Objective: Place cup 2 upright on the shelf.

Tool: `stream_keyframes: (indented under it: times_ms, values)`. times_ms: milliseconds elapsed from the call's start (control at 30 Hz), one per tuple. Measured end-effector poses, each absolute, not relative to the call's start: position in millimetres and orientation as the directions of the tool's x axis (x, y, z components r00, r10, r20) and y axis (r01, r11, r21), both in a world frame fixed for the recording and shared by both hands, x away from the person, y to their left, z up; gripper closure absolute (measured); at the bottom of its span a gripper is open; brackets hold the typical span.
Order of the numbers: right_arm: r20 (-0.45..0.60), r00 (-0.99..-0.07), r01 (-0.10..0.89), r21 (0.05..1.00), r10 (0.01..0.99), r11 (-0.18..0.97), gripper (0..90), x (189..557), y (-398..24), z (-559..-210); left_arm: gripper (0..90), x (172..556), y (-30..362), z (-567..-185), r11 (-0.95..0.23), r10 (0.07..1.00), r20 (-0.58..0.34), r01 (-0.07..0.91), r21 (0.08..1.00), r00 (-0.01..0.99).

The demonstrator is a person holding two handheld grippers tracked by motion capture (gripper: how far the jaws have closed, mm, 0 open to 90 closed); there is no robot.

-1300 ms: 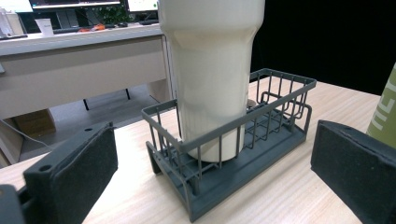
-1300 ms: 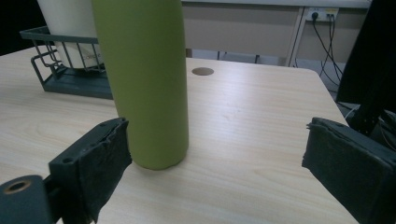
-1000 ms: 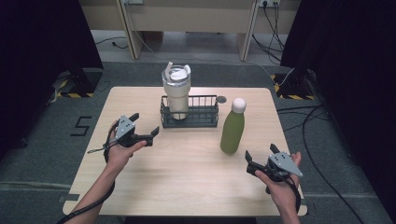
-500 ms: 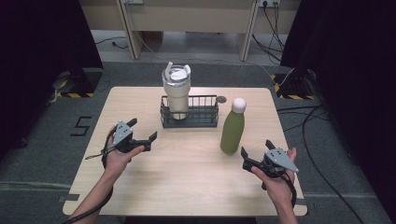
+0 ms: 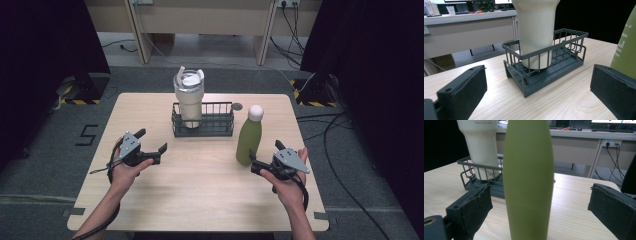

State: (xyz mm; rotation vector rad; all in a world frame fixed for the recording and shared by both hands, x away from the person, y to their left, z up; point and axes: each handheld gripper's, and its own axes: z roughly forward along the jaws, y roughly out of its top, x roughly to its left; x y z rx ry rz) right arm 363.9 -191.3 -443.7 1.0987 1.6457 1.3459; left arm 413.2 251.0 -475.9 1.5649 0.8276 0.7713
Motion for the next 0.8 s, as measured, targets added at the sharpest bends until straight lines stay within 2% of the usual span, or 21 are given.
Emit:
stream_keyframes:
  times_ms: [800]
  values:
    - [-0.045, -0.389, 0.166, 0.979, 0.92, 0.118, 4.4, 403.4, -168.7, -441.0, 0.0, 412.9, 253.3, -479.5, -0.103, 0.841, 0.031, 0.103, 0.989, 0.54]
